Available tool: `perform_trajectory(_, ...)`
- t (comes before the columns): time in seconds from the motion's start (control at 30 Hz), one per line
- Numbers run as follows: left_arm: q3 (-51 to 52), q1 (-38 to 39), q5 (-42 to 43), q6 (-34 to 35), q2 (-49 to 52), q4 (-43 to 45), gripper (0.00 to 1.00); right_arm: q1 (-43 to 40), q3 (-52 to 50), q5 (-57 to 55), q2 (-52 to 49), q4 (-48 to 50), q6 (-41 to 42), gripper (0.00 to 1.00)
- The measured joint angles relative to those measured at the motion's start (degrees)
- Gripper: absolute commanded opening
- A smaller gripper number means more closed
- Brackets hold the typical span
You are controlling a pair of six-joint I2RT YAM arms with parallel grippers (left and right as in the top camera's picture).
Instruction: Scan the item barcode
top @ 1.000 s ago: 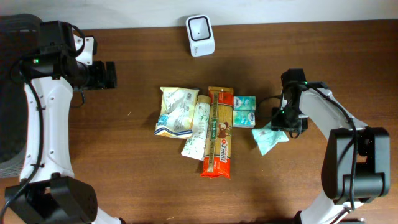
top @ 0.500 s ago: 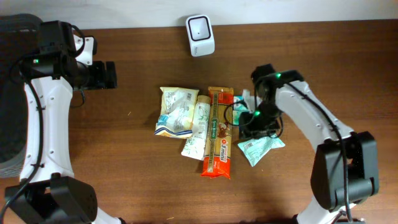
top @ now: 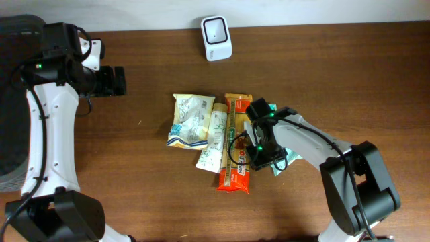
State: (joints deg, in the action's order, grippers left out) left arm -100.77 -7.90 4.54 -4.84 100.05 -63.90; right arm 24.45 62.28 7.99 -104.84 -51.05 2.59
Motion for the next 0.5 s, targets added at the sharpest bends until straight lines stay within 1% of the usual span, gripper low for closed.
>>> perform_trajectory(0.1,0.0,0.0,0.0,0.0,0.0,0.0,0.99,-2.2,-0.2,-2.2,0.0,3.0,2.0,0.5)
perform_trajectory(0.17,0.0,0.0,0.0,0.0,0.0,0.0,0.99,-6.5,-0.3,-2.4,0.0,4.8,3.0,0.5)
perform_trajectory(0.23,0.0,0.0,0.0,0.0,0.0,0.0,0.99,-11.6,-0.3,0.8,0.0,6.2,3.3,0.5)
perform_trajectory(0.27,0.0,0.0,0.0,0.0,0.0,0.0,0.99,-12.4,-0.2,2.5,0.0,6.0,3.2,0.47)
perform_trajectory(0.37,0.0,0.0,0.0,0.0,0.0,0.0,0.99,-12.7,3.9,8.3,0.0,0.8,1.6,0.47)
perform_trajectory(0.4,0.0,0.0,0.0,0.0,0.0,-0.1,0.99,-12.7,7.6,9.9,1.4,-2.4,1.4,0.49)
perform_trajectory(0.43,0.0,0.0,0.0,0.0,0.0,-0.1,0.99,-12.7,11.3,10.5,4.2,-7.8,0.1,0.54)
perform_trajectory(0.47,0.0,0.0,0.0,0.0,0.0,-0.1,0.99,-12.8,14.3,11.0,8.3,-11.0,-1.3,0.61)
perform_trajectory(0.5,0.0,0.0,0.0,0.0,0.0,-0.1,0.99,-13.2,16.4,11.2,12.1,-13.5,-2.5,0.65)
